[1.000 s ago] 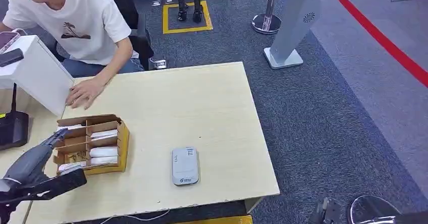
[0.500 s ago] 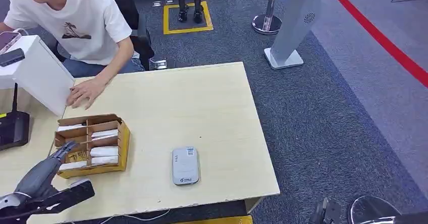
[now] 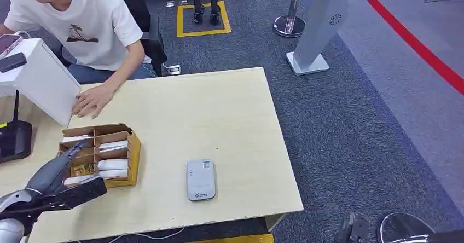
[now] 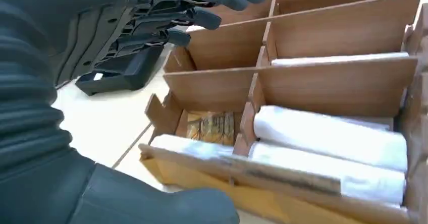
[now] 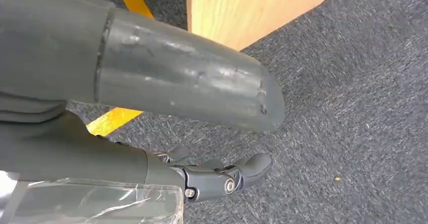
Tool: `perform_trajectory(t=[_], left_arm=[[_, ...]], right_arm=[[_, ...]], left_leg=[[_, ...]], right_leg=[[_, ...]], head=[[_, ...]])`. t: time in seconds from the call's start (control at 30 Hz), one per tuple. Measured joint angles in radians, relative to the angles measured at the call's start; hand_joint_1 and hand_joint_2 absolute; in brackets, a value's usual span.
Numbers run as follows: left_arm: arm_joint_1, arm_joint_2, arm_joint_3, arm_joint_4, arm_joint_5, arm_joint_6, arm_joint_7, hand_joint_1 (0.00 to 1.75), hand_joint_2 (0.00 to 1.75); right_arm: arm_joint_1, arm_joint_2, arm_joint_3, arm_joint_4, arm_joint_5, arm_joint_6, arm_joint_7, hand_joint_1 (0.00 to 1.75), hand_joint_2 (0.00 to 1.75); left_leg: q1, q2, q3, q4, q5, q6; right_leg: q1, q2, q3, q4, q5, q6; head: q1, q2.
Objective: Pass the card to the sensor for recognition and then transmit it.
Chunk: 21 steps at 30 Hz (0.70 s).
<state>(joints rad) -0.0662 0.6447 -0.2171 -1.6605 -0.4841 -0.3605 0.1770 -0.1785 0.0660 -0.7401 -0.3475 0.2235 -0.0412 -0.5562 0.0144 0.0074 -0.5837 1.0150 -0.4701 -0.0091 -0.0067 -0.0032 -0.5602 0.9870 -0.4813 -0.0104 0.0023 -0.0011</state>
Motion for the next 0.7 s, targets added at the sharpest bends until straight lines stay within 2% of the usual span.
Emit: perform_trajectory(t=[0.3,0.5,0.7], left_arm=[[-0.044,0.008,-0.037,0.037,0.01,-0.006,0.0,0.0,1.75],[-0.045,0.032,-0.048,0.04,0.074,-0.028,0.01,0.0,1.75],[-0.039,0.052,-0.068,0.038,0.09,-0.039,0.011,0.0,1.75]], right_arm=[[-0.003,0.0,0.0,0.0,-0.002,-0.001,0.002,0.0,0.0],[-0.003,0.0,0.0,0.0,-0.005,-0.001,0.0,0.0,0.0],[-0.003,0.0,0.001,0.0,-0.006,-0.003,0.0,0.0,0.0]], left_leg=[[0.0,0.0,0.0,0.0,0.0,0.0],[0.0,0.0,0.0,0.0,0.0,0.0],[0.0,0.0,0.0,0.0,0.0,0.0]], right_leg=[[0.0,0.0,0.0,0.0,0.0,0.0],[0.0,0.0,0.0,0.0,0.0,0.0],[0.0,0.0,0.0,0.0,0.0,0.0]], head=[[0.0,0.0],[0.0,0.0],[0.0,0.0]])
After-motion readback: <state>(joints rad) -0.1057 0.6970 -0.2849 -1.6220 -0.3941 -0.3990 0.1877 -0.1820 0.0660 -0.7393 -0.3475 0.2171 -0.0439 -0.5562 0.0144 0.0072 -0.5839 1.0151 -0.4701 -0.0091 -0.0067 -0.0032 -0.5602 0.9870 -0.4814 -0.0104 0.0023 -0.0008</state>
